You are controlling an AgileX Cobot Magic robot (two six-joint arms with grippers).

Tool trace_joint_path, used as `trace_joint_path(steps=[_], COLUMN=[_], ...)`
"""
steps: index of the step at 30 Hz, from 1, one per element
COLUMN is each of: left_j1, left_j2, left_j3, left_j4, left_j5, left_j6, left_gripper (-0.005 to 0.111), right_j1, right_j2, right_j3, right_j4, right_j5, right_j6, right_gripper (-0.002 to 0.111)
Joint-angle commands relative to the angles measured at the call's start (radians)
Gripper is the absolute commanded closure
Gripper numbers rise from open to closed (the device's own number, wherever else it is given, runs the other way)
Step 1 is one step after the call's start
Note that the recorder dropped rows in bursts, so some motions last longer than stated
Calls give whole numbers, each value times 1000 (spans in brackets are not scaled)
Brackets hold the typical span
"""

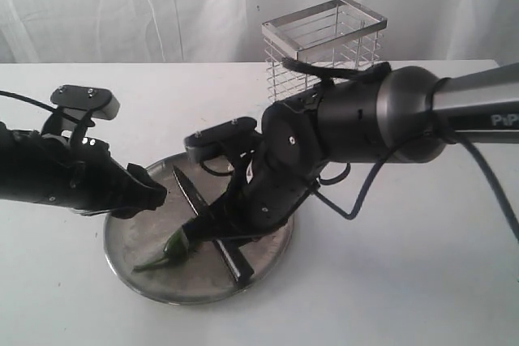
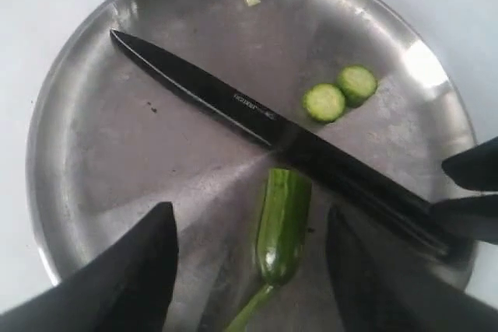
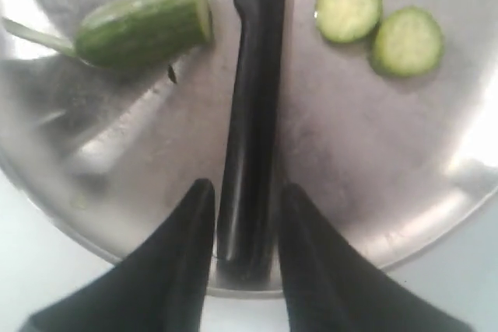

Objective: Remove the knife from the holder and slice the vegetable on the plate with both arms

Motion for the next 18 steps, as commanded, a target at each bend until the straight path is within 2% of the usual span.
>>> trace_joint_path(steps=[1,6,11,14,18], left_j1=[3,3,3,3,3], left_j2=[-92,-205,-274,-284,-284], left_j3=[23,30,30,30,30], left_j4=[5,5,5,5,5], left_j5=[13,37,81,81,81], left_j6=[-8,-8,0,0,0], left_gripper=[47,47,47,47,47], right_j1=[-7,12,58,80,82], right_j2=[-125,-300,-527,-655,-811], right_j3=[2,51,162,211,235], right_j4=[-4,5,6,6,8], right_j5=[-10,-55,-192,-238,-185], right_j6=[-7,-7,-3,-3,6], right_gripper=[81,84,108,108,108])
